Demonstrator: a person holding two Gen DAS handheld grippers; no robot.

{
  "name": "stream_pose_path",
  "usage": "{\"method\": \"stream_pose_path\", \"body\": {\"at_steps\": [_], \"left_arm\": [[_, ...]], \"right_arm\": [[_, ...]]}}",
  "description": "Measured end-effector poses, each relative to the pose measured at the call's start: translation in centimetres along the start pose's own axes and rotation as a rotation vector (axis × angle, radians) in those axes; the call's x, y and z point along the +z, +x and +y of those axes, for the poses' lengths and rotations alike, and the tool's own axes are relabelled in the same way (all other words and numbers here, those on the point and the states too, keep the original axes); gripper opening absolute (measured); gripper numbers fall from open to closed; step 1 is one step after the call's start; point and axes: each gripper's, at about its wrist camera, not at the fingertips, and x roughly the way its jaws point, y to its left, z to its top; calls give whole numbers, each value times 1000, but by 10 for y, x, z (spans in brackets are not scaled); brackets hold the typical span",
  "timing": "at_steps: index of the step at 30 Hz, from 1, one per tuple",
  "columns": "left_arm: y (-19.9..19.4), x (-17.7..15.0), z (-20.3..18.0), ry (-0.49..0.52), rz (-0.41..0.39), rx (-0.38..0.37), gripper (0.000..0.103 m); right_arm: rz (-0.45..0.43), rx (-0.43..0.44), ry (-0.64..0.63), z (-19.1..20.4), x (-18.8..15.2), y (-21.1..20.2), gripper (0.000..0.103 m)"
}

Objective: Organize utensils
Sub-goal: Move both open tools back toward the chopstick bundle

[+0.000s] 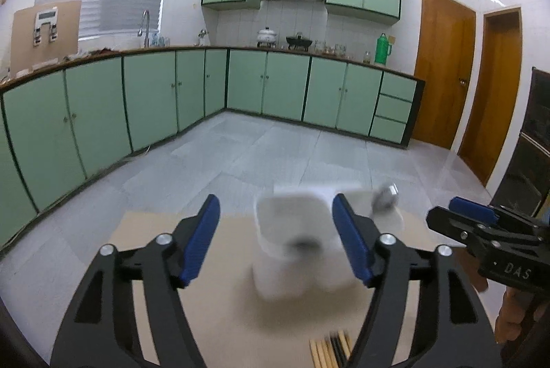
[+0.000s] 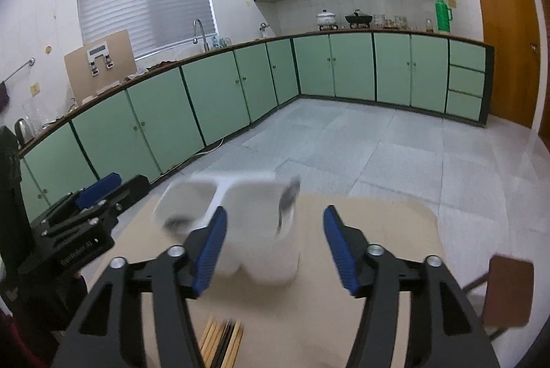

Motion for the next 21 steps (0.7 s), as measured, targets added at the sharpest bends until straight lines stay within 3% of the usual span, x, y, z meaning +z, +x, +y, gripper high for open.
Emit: {"method": "stream_pose_path", "body": {"at_steps": [11,17,21], "left_arm": [[-72,-125,5,52,273,32,71],[-98,-171,17,48,387,63,71],[-109,-188,15,39,417,86,71]], "right_arm": [[222,-15,85,8,-136,-66,63],[313,11,77,23,-178,-81,59],[340,24,40,38,-192,-85,56]]}}
